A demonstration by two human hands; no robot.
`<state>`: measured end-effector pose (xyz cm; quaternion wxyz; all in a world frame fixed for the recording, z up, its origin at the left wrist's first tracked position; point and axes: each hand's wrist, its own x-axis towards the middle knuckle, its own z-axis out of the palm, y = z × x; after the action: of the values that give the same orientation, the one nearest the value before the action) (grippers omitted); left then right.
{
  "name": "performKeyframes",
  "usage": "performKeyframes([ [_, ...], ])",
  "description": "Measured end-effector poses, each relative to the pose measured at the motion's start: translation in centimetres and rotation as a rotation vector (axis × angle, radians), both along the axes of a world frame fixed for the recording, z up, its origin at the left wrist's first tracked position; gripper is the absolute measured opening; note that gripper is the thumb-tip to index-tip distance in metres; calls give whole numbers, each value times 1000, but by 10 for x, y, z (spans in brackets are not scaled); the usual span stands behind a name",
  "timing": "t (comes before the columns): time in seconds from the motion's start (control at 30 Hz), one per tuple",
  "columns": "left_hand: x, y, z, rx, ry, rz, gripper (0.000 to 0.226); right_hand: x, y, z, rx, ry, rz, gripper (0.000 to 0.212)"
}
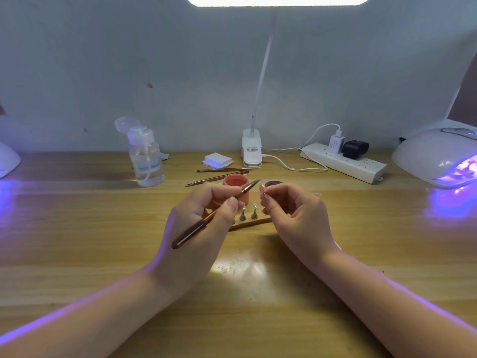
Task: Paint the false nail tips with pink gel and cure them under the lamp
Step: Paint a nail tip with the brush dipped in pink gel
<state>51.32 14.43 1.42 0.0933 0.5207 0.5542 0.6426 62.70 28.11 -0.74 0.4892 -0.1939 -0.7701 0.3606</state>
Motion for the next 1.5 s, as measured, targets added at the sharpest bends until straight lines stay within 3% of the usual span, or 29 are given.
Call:
performKeyframes([
  [0.13,1,-3,0,4,57,-7,20,0,-1,1,-13,-6,-24,7],
  [0.43,-4,-1,1,37,-26,-46,20,2,-3,3,-2,-46,-66,5],
  [0.67,-9,5,1,47,-314,46,12,7,2,6,-58,-51,-191,5],
  [0.8,-12,7,-3,-30,-472,53,37,9,6,5,-53,-165,-203,3],
  [0.9,-11,8,-2,-58,-542,17,38,7,8,3,-7,-270,-243,6],
  [1.07,-8,9,-4,-55,-559,-23,22,5,8,-1,48,-423,-249,9],
  [1.5,-7,8,-6,-78,-522,-36,20,2,10,1,162,-620,-357,22],
])
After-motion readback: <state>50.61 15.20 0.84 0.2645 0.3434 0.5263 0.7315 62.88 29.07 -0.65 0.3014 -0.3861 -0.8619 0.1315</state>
